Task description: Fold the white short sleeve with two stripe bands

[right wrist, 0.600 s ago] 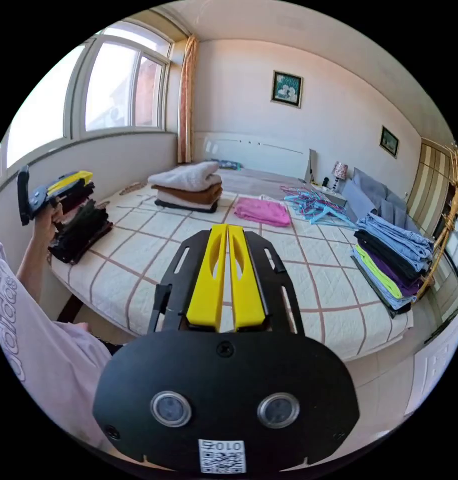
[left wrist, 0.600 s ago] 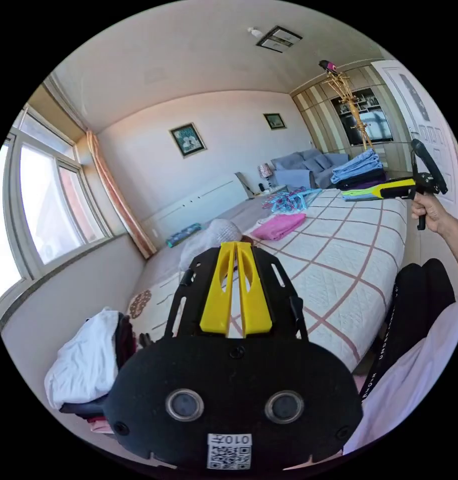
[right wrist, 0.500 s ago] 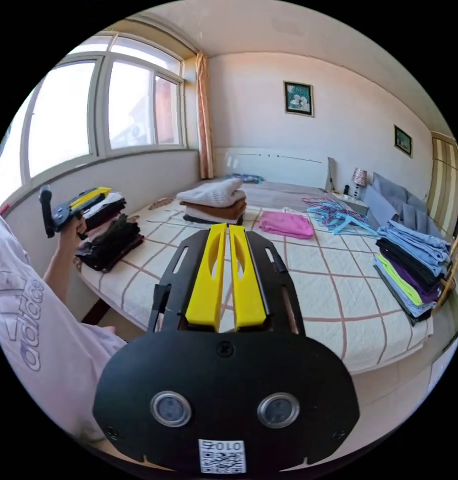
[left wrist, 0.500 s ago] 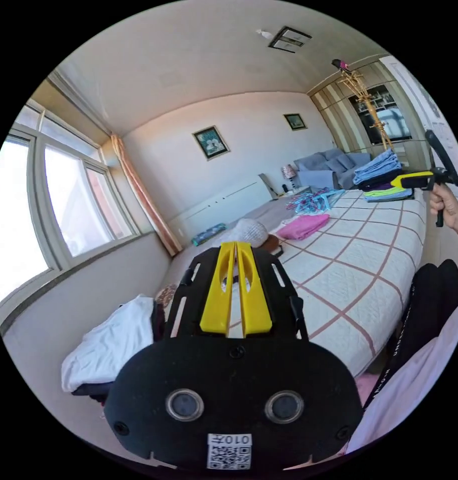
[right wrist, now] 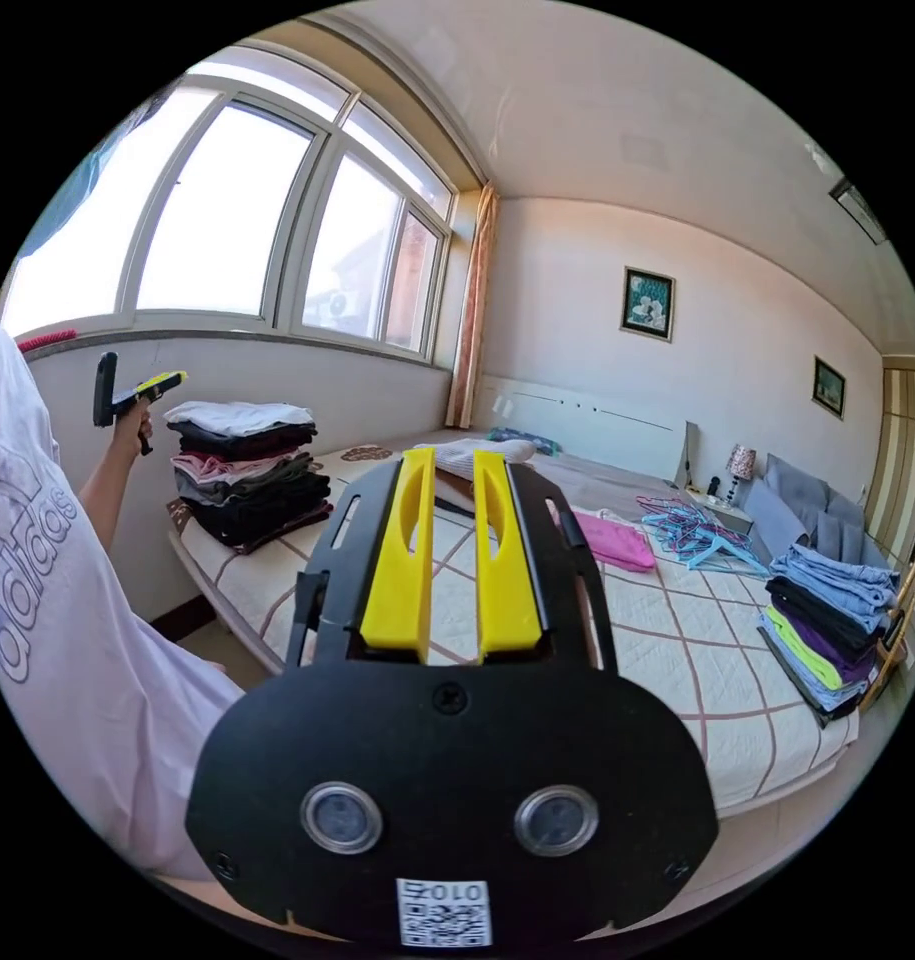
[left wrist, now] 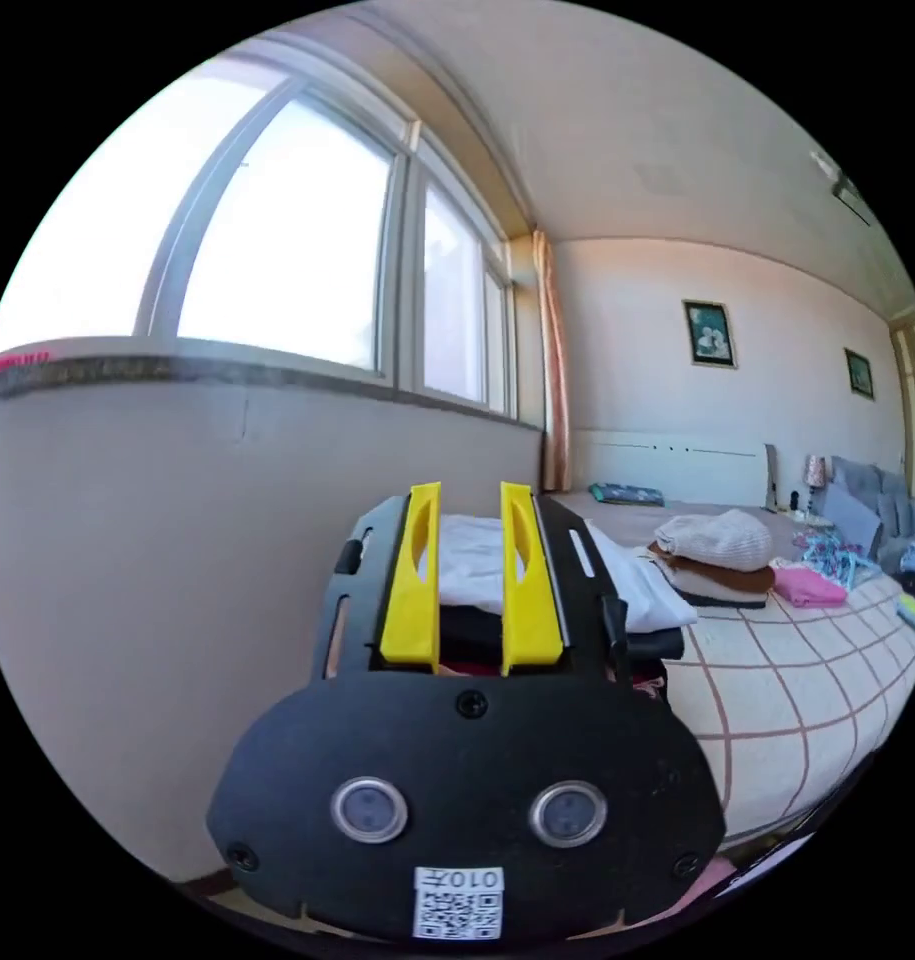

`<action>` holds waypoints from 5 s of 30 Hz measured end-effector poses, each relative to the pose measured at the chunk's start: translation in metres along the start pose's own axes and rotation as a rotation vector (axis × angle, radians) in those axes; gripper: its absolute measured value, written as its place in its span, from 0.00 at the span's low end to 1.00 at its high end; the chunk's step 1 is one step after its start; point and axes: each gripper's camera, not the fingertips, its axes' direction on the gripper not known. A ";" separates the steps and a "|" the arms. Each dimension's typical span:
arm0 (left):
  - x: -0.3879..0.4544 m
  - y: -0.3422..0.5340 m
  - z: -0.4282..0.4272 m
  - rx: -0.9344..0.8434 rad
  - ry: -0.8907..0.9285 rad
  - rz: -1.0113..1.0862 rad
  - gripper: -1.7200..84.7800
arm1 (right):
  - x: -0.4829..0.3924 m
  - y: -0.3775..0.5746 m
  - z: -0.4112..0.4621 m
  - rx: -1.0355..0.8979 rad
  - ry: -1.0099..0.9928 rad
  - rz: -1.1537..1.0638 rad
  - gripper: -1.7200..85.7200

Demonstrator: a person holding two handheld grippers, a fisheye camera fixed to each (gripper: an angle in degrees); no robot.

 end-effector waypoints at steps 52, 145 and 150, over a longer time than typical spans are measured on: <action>0.369 0.181 0.032 -0.664 1.536 0.632 0.02 | 0.212 0.002 0.032 -0.244 -0.206 0.304 0.09; 0.326 0.006 0.306 -0.794 1.171 0.544 0.03 | 0.312 -0.108 -0.006 -0.726 0.006 0.668 0.06; 0.296 0.045 0.335 -0.884 1.046 0.375 0.06 | 0.321 -0.077 -0.015 -0.629 0.018 0.799 0.07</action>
